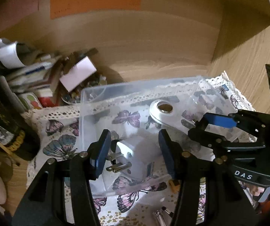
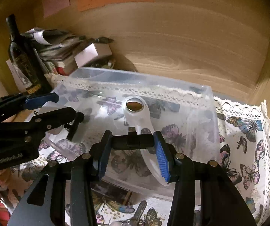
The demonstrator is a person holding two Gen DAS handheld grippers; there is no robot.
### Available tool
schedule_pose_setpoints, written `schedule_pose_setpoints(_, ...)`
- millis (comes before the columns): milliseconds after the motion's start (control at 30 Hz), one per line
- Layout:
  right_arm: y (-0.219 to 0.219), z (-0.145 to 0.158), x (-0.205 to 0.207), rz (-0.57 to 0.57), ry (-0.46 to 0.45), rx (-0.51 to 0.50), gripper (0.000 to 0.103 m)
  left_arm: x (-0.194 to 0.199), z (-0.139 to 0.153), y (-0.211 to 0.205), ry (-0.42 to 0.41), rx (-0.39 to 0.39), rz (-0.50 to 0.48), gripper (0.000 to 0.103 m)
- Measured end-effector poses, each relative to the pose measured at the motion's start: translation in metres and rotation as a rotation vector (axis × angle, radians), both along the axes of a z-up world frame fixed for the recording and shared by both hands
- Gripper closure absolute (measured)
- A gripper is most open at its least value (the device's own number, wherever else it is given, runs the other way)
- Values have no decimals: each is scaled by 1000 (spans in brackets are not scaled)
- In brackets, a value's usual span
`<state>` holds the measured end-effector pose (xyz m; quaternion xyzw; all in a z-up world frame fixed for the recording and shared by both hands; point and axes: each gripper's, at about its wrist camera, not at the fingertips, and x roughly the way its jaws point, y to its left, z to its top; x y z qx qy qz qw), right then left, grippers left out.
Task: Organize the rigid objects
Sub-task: 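Open the left tool to drop the plug adapter into the box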
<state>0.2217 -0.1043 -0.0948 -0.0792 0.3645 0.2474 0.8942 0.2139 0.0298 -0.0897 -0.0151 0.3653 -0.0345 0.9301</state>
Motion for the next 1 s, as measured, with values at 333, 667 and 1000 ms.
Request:
schedule_pose_setpoints(333, 3, 0, 3, 3, 13, -8, 59, 0, -2, -3, 9, 4, -11, 51)
schedule_pose_setpoints(667, -1, 22, -15, 5, -71, -2, 49, -24, 25, 2, -68, 4, 7, 39)
schedule_pose_setpoints(1000, -20, 45, -55, -17, -169, 10, 27, -71, 45, 6, -155, 36, 37, 12)
